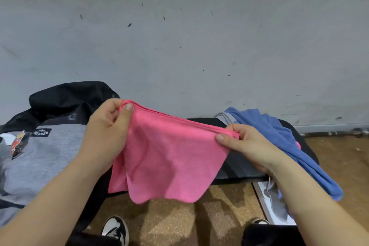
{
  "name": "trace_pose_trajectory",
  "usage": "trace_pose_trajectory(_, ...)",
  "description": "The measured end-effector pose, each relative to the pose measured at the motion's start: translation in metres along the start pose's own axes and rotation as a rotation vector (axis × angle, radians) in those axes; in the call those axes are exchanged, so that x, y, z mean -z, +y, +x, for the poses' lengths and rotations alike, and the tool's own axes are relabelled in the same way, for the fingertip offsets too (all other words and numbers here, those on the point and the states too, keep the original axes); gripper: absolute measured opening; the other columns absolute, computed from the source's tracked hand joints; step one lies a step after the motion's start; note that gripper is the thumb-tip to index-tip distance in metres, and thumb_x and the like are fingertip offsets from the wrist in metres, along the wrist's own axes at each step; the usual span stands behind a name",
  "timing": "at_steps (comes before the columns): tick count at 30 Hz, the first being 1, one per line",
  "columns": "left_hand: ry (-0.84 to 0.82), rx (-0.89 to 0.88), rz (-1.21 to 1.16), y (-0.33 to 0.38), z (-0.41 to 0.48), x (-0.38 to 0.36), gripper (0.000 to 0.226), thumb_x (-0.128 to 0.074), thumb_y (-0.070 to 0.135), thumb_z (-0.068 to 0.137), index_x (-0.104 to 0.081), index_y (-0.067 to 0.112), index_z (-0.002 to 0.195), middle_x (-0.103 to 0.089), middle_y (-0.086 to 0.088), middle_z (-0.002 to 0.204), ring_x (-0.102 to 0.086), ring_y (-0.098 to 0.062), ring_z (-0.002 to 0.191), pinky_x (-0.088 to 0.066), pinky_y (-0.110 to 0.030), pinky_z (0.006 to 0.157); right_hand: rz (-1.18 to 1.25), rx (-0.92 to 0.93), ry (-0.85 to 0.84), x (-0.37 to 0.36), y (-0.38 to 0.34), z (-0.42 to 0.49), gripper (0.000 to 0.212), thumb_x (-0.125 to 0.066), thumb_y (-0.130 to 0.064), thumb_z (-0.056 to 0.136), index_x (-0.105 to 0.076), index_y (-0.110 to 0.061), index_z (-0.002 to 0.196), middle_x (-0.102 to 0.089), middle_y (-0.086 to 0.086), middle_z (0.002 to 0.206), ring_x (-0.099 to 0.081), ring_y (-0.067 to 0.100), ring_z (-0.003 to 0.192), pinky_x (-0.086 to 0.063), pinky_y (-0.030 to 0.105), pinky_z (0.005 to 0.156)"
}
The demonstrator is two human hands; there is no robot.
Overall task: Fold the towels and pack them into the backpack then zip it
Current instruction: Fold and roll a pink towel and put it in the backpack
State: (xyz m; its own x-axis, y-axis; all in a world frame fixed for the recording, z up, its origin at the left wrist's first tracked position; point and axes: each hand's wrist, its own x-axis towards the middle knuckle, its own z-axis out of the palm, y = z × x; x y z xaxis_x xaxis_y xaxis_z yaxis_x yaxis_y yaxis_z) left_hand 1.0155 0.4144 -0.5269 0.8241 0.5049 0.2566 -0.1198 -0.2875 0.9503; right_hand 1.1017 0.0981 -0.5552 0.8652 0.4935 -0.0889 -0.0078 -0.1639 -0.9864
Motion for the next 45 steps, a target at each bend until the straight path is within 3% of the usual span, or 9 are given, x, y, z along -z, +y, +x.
trace_pose_trajectory(6,-0.085,0.084,-0.013,-0.009,-0.001,0.003,0.013,-0.06,0.021,0.106,-0.07,0.016,0.099,-0.071,0.008,0.072,-0.058,-0.004,0.065,-0.047,-0.023,0.065,0.345,0.012,0.106,-0.004,-0.005,0.006,0.033,-0.082,-0.011,0.073,-0.049,-0.016,0.073,-0.051,-0.004,0.063,-0.051,0.007,0.058,-0.041,0.019,0.053)
trace_pose_trajectory(13,-0.063,0.064,-0.094,-0.003,-0.006,0.007,0.013,-0.062,0.024,0.105,-0.073,0.022,0.1,-0.071,-0.022,0.086,-0.058,-0.024,0.076,-0.051,-0.044,0.078,0.412,-0.106,0.045,0.007,-0.009,0.007,0.048,-0.086,-0.03,0.077,-0.077,-0.001,0.114,-0.076,0.021,0.113,-0.072,0.026,0.101,-0.06,0.035,0.092)
trace_pose_trajectory(18,-0.072,-0.055,-0.055,0.008,-0.015,0.01,0.014,-0.06,0.026,0.104,-0.073,0.027,0.1,-0.074,0.005,0.08,-0.063,-0.007,0.073,-0.052,-0.036,0.074,0.542,0.046,0.093,0.007,-0.015,0.0,0.037,-0.062,-0.039,0.096,-0.08,-0.009,0.11,-0.076,0.015,0.116,-0.073,0.022,0.105,-0.057,0.039,0.098)
trace_pose_trajectory(23,-0.112,-0.038,0.07,-0.001,-0.017,0.007,0.016,-0.056,0.025,0.108,-0.071,0.028,0.102,-0.077,0.006,0.086,-0.069,-0.01,0.08,-0.057,-0.049,0.085,0.24,0.03,0.447,-0.004,-0.009,0.004,0.028,-0.072,-0.026,0.096,-0.075,0.001,0.104,-0.074,0.026,0.11,-0.069,0.024,0.094,-0.055,0.047,0.095)
trace_pose_trajectory(29,-0.2,-0.049,0.104,0.0,-0.028,-0.006,0.019,-0.051,0.019,0.109,-0.068,0.026,0.103,-0.075,0.003,0.095,-0.067,-0.009,0.088,-0.052,-0.029,0.08,0.0,0.039,0.655,-0.007,0.009,0.015,0.021,-0.076,-0.017,0.093,-0.068,0.002,0.09,-0.065,0.005,0.08,-0.057,0.009,0.076,-0.046,0.022,0.069)
trace_pose_trajectory(34,-0.297,-0.023,-0.019,0.009,-0.038,-0.02,0.016,-0.057,0.018,0.106,-0.072,0.021,0.104,-0.077,-0.003,0.097,-0.07,-0.011,0.091,-0.053,-0.033,0.084,-0.229,0.059,0.747,-0.015,0.004,0.015,0.01,-0.066,-0.013,0.096,-0.065,-0.018,0.104,-0.067,-0.012,0.095,-0.065,0.008,0.094,-0.046,0.016,0.076)
trace_pose_trajectory(39,-0.442,0.031,-0.065,0.008,-0.041,-0.031,0.017,-0.06,0.017,0.105,-0.075,0.022,0.108,-0.08,0.005,0.099,-0.072,-0.006,0.093,-0.051,-0.027,0.083,-0.195,0.269,0.242,-0.07,-0.024,-0.002,0.037,-0.075,-0.035,0.091,-0.067,-0.028,0.126,-0.073,-0.012,0.12,-0.064,-0.001,0.12,-0.047,0.014,0.099)
trace_pose_trajectory(42,-0.497,-0.022,-0.037,0.009,-0.043,-0.036,0.019,-0.061,0.013,0.104,-0.078,0.021,0.108,-0.081,0.005,0.102,-0.075,-0.01,0.1,-0.058,-0.027,0.088,-0.164,0.275,0.047,-0.095,-0.024,-0.001,0.024,-0.076,-0.035,0.092,-0.073,-0.033,0.115,-0.078,-0.01,0.11,-0.072,0.008,0.108,-0.056,0.033,0.096)
trace_pose_trajectory(45,-0.396,-0.04,-0.027,0.008,-0.039,-0.038,0.02,-0.065,0.01,0.101,-0.08,0.024,0.103,-0.081,0.009,0.098,-0.076,-0.006,0.098,-0.057,-0.022,0.088,-0.209,0.299,0.071,-0.092,-0.025,0.01,0.007,-0.077,-0.03,0.093,-0.078,-0.034,0.098,-0.077,-0.015,0.092,-0.071,0.003,0.088,-0.056,0.026,0.08)
